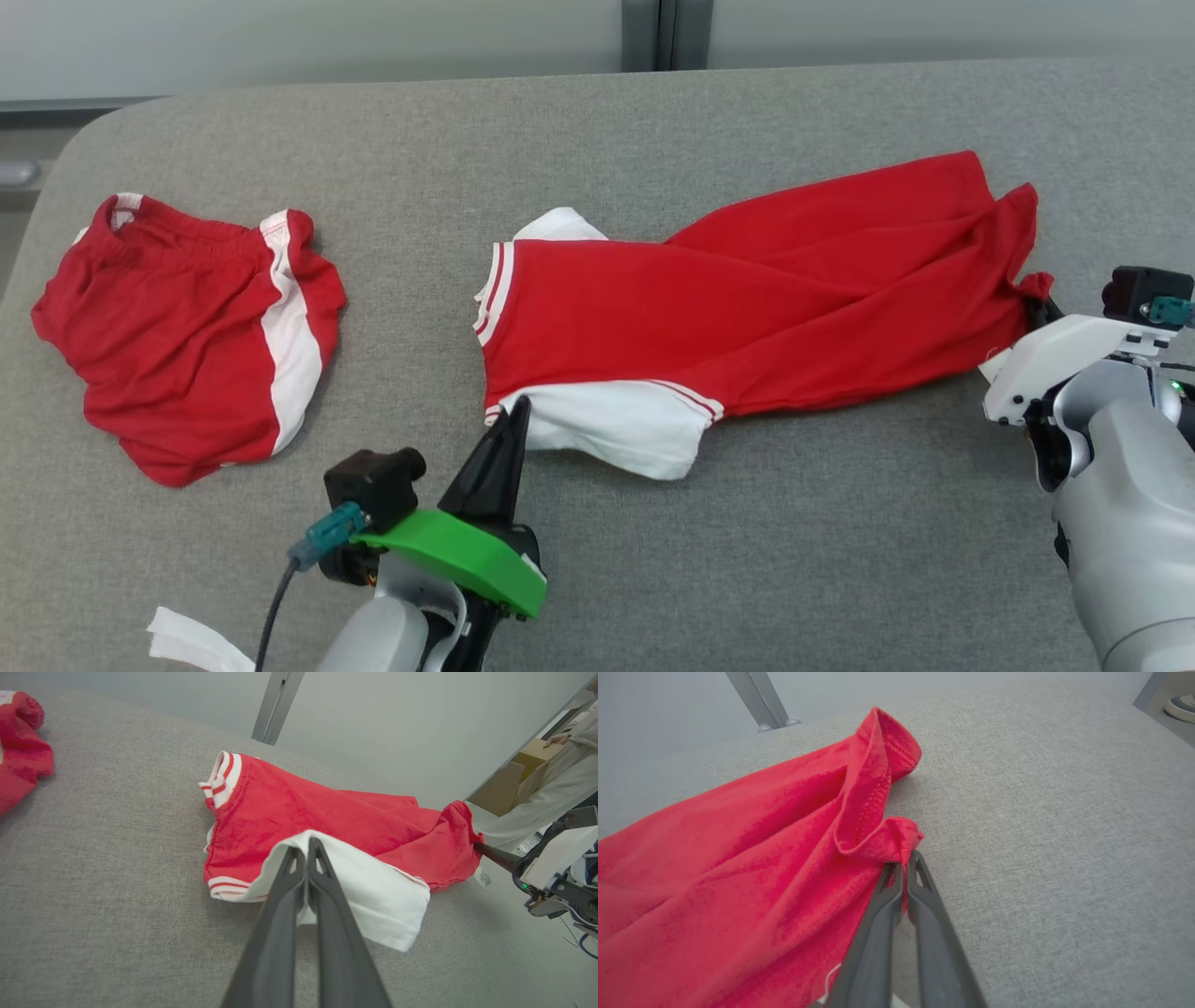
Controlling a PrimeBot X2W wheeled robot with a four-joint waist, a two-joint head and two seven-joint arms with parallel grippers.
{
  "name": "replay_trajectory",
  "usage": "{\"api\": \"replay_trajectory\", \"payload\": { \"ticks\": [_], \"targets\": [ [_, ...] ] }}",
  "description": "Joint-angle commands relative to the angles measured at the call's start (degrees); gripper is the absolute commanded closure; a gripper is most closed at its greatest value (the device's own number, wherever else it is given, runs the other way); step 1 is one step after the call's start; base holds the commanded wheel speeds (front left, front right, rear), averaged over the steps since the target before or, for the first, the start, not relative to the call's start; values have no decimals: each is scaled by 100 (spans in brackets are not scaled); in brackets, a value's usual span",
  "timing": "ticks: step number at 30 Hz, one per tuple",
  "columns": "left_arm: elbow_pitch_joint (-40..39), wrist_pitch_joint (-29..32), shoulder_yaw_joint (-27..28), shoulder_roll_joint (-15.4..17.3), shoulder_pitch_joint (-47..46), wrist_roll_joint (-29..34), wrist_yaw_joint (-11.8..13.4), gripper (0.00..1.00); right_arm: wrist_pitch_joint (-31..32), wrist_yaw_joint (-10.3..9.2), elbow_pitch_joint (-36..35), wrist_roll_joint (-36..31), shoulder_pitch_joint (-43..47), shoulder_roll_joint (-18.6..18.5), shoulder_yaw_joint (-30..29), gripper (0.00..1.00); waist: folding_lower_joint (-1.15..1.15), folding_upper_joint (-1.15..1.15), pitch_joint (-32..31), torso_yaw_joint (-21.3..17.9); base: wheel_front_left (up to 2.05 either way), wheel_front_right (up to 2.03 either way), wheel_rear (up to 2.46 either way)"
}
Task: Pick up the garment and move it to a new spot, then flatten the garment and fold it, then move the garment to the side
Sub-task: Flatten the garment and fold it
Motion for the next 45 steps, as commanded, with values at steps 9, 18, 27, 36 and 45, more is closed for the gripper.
{"api": "replay_trajectory", "payload": {
  "ticks": [9,18,27,36,45],
  "targets": [
    [-1540,8,393,318,-421,-173,59,100,207,-4,-2317,1951,1012,-217,1145,100,0,0,-567,-457,0,0,0],
    [-3539,565,705,909,-909,94,251,100,1185,-3,-6245,2524,2457,-354,704,100,0,0,-736,-774,0,0,0],
    [-4452,1426,812,1238,-2227,171,227,100,2212,-3,-8879,2225,2771,51,27,100,0,0,-551,-989,0,0,0],
    [-3072,1590,792,1124,-3411,96,101,100,2575,-2,-8345,2297,1799,226,437,100,0,0,331,-1147,0,0,0],
    [-737,1137,867,1059,-5880,512,-74,100,2050,-2,-5755,1628,-1496,256,1106,100,0,0,1237,-1208,0,0,0]
  ]
}}
